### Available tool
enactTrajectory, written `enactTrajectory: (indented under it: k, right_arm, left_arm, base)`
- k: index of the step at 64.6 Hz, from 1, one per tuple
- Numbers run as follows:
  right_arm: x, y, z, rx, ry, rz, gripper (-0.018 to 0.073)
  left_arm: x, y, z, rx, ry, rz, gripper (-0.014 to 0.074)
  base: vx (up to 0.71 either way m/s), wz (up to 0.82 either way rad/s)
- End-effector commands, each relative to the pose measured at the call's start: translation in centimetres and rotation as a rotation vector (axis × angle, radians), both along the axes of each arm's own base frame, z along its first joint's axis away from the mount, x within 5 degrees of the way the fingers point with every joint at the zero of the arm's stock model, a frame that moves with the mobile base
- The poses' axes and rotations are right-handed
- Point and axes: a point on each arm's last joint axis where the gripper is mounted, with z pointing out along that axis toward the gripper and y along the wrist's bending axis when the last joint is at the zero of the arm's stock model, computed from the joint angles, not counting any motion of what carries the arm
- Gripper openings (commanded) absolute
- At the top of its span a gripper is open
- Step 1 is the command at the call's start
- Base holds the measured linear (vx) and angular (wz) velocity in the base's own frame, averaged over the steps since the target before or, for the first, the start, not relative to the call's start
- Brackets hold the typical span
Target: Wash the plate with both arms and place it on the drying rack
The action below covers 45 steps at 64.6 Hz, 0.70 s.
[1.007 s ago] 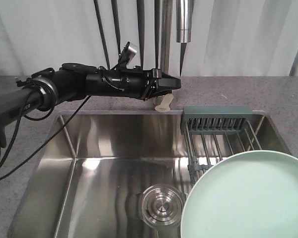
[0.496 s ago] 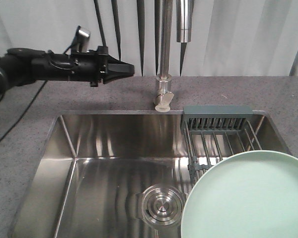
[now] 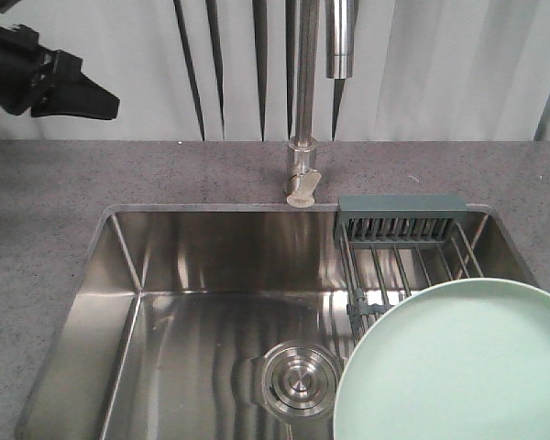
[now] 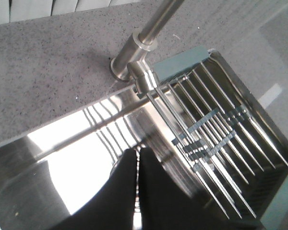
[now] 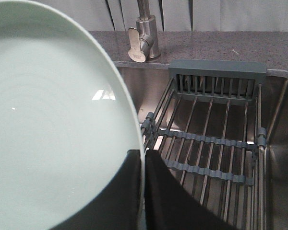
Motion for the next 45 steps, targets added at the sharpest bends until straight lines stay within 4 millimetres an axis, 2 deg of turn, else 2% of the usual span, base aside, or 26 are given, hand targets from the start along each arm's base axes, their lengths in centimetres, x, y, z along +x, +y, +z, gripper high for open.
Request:
enactTrajectory:
  k: [1, 7, 17, 23, 32, 45]
  right_arm:
    - [0.2, 0.0, 1.3, 0.042, -0.078, -0.008, -0.0002]
    - [0.2, 0.1, 1.4, 0.059, -0.073, -0.001, -0.0002]
    - [0.2, 0.1, 1.4, 0.060, -0.074, -0.001, -0.0002]
    - [0.2, 0.1, 1.4, 0.059, -0.073, -0.001, -0.0002]
    - [0.2, 0.1, 1.4, 0.059, -0.073, -0.001, -0.0002]
    - [0.1, 0.2, 1.1, 0.051, -0.049, 0.003, -0.0002]
  left_arm:
    - [-4.7, -0.2, 3.2, -0.014, -0.095, 0.018, -0.0006]
    - [-8.5, -0.2, 3.4, 0.003, -0.160, 0.043, -0.0006]
    - [-14.9, -0.2, 1.9, 0.016, -0.238, 0.104, -0.0006]
    - [-18.4, -0.1, 0.5, 0.014, -0.281, 0.152, -0.0006]
    - [-23.7, 0.3, -1.2, 0.004, -0.435, 0.273, -0.0006]
    - [-29.8, 0.7, -4.9, -0.029, -0.625, 0.389, -0.0006]
  base:
    - [0.00, 0.00]
    - [0.00, 0.00]
    - [0.00, 0.00]
    - [0.00, 0.00]
    - [0.00, 0.00]
    - [0.00, 0.00]
